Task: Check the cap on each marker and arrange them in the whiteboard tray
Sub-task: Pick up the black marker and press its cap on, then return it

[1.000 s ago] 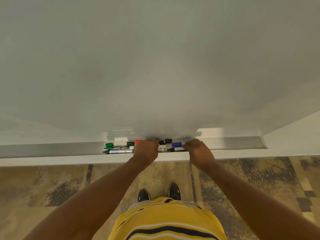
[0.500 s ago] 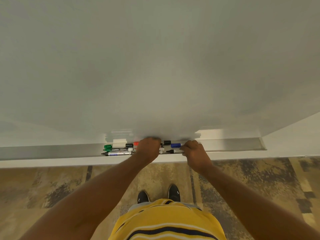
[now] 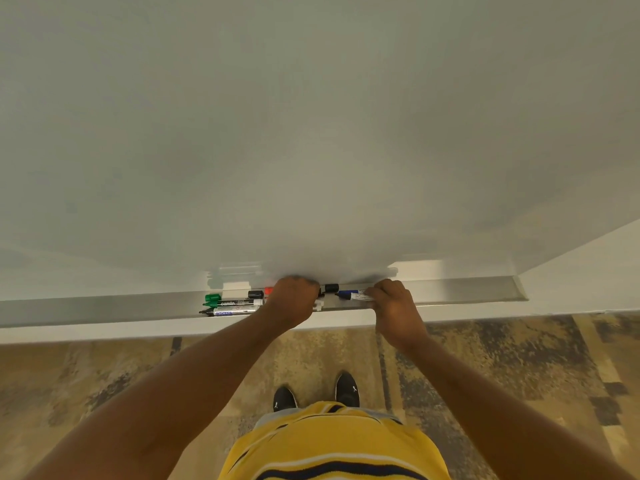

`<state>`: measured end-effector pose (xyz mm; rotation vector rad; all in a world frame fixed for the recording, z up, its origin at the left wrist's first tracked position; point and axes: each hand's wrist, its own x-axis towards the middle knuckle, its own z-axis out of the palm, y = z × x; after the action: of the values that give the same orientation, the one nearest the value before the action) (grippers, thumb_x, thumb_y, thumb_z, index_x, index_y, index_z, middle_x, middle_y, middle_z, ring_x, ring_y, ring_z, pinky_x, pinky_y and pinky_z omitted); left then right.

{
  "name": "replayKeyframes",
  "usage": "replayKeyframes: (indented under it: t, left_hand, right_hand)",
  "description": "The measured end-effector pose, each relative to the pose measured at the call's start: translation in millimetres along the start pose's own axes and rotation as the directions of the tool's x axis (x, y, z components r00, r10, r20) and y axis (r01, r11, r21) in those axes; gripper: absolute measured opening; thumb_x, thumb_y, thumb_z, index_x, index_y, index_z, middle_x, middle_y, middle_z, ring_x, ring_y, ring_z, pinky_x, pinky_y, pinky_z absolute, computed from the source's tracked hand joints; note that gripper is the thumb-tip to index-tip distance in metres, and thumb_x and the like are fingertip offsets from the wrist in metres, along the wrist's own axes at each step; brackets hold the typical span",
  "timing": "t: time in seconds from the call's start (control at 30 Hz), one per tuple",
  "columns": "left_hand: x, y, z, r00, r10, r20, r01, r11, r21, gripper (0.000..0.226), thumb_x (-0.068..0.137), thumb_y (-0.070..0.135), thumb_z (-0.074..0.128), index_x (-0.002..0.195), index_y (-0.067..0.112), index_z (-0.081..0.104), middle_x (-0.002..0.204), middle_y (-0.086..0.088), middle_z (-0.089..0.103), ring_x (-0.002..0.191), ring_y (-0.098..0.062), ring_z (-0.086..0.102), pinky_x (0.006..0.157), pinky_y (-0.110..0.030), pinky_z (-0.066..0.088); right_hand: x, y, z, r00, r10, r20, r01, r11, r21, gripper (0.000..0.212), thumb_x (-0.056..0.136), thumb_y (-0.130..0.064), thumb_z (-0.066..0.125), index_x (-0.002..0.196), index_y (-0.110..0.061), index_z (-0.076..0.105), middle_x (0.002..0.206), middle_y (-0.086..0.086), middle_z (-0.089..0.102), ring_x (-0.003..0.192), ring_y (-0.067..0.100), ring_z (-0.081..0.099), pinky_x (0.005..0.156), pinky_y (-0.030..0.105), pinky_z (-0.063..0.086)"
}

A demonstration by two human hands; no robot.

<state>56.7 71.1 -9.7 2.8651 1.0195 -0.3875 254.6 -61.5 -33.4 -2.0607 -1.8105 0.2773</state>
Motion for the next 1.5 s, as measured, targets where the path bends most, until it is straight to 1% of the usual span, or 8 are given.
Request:
replayKeyframes:
  t: [0.27,0.33,0.43,0.57,1.0,1.17,1.33,1.5]
  left_hand:
    - [-36,4,-19,0.941,-0.161,-0.299,0.026,0.912,-0.409,0.016,0.091,0.03,0.057,0.101,0.021,0.066,0.094,0.002,0.063,0.069,-0.019,0.063,0.056,-0.029,0.05]
    - [-47,6,-31,0.939,-0.242,-0.243,0.048,0.794,-0.606,0.014,0.091,0.027,0.061,0.102,0.02,0.065,0.094,0.004,0.064,0.073,-0.013,0.064,0.062,-0.026,0.052]
    - [-61,9,-47,0.936,-0.344,-0.08,0.103,0.484,-0.869,0.01,0.091,0.024,0.062,0.101,0.022,0.065,0.086,0.005,0.07,0.075,-0.008,0.067,0.068,-0.023,0.053]
    - [-73,12,-61,0.918,-0.391,-0.067,0.047,0.276,-0.96,0.017,0.094,0.015,0.059,0.109,0.019,0.068,0.088,0.001,0.072,0.08,-0.01,0.069,0.076,-0.026,0.059]
    - [-76,18,-80,0.923,-0.365,-0.125,-0.019,0.28,-0.96,0.023,0.095,0.008,0.057,0.103,0.027,0.066,0.08,-0.001,0.072,0.074,-0.011,0.067,0.073,-0.018,0.056]
    - [-70,19,-85,0.914,-0.404,-0.045,0.021,0.156,-0.987,0.022,0.094,-0.001,0.055,0.106,0.006,0.07,0.074,-0.012,0.072,0.063,-0.015,0.07,0.066,-0.02,0.057]
    - [-63,20,-84,0.91,-0.415,0.007,0.044,0.079,-0.996,0.021,0.093,-0.005,0.055,0.103,0.004,0.071,0.072,-0.009,0.072,0.063,-0.023,0.072,0.068,-0.032,0.061]
    - [-61,25,-78,0.914,-0.404,0.033,0.085,0.11,-0.99,0.021,0.093,-0.003,0.056,0.104,0.007,0.071,0.075,-0.009,0.073,0.066,-0.02,0.073,0.068,-0.026,0.061]
  right_hand:
    - [0,-15,-37,0.995,0.034,-0.098,-0.013,0.978,0.207,0.029,0.085,-0.002,0.063,0.112,-0.011,0.064,0.105,0.006,0.062,0.094,0.021,0.058,0.08,0.028,0.051]
    - [1,-20,-50,0.992,0.016,-0.123,0.017,0.965,0.26,0.027,0.088,-0.006,0.063,0.113,-0.014,0.065,0.105,0.003,0.065,0.093,0.017,0.059,0.08,0.028,0.051]
    - [2,-33,-68,0.988,-0.001,-0.155,0.048,0.952,0.302,0.027,0.088,-0.007,0.065,0.114,-0.014,0.067,0.104,0.002,0.066,0.095,0.014,0.057,0.083,0.022,0.047]
    - [5,-46,-86,0.983,-0.052,-0.178,0.103,0.951,0.29,0.027,0.088,-0.007,0.063,0.114,-0.014,0.067,0.103,0.002,0.065,0.096,0.015,0.056,0.083,0.023,0.047]
    - [14,-63,-96,0.969,-0.183,-0.167,0.205,0.97,0.131,0.031,0.083,0.0,0.067,0.111,-0.012,0.067,0.1,0.005,0.066,0.093,0.02,0.055,0.08,0.027,0.045]
    - [16,-65,-90,0.969,-0.127,-0.214,0.166,0.97,0.176,0.033,0.082,0.007,0.066,0.109,-0.011,0.068,0.103,0.005,0.067,0.094,0.02,0.057,0.081,0.026,0.048]
    - [14,-66,-82,0.961,-0.096,-0.26,0.149,0.97,0.192,0.038,0.078,0.014,0.066,0.107,-0.01,0.07,0.101,0.005,0.069,0.092,0.021,0.059,0.082,0.021,0.047]
    - [10,-59,-80,0.965,-0.136,-0.225,0.177,0.969,0.171,0.037,0.078,0.013,0.064,0.106,-0.01,0.069,0.099,0.006,0.068,0.089,0.022,0.057,0.076,0.028,0.05]
